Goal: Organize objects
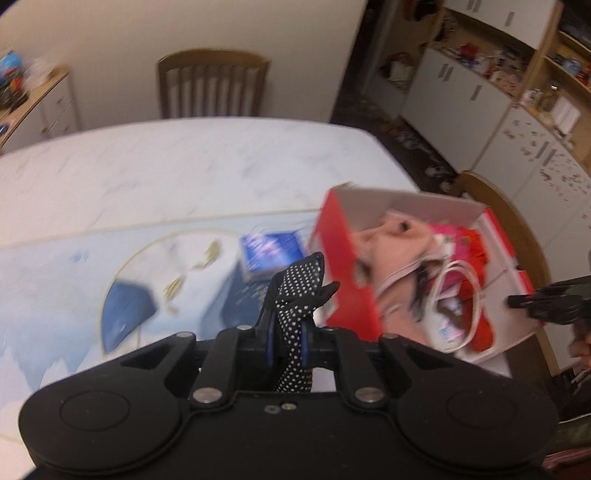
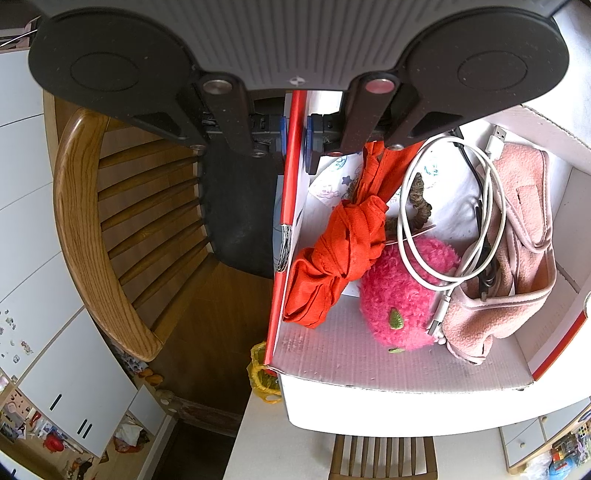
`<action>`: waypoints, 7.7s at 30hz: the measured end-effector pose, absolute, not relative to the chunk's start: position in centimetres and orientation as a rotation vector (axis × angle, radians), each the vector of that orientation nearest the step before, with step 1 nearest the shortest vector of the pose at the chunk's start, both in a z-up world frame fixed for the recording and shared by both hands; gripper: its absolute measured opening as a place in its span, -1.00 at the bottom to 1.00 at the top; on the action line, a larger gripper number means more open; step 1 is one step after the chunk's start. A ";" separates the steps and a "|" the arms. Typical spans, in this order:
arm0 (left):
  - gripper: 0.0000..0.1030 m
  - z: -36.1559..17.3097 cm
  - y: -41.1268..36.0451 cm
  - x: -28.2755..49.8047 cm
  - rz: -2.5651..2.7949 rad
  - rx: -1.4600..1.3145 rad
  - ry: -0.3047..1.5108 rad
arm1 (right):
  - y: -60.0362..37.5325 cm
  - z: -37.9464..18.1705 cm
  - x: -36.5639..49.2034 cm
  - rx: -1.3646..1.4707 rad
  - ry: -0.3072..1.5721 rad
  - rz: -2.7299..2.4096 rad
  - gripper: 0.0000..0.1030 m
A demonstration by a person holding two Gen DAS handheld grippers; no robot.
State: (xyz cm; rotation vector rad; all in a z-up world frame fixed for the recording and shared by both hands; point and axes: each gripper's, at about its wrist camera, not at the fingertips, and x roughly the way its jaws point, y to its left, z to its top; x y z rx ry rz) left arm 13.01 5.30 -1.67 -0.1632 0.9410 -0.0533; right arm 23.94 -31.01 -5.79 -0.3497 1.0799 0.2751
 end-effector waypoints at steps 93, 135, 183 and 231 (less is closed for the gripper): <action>0.15 -4.9 -11.0 19.5 -0.417 0.095 1.002 | -31.2 -6.3 24.0 -0.320 1.094 0.289 -0.83; 0.97 -10.3 7.0 25.9 0.085 -0.172 1.073 | -31.5 -6.2 24.3 -0.317 1.114 0.259 -0.83; -0.21 -12.1 9.3 25.1 0.132 -0.332 1.021 | -32.2 -6.6 24.3 -0.308 1.133 0.225 -0.83; 0.44 -14.5 8.4 21.5 -0.196 0.110 1.125 | -31.8 -6.6 24.1 -0.342 1.137 0.240 -0.82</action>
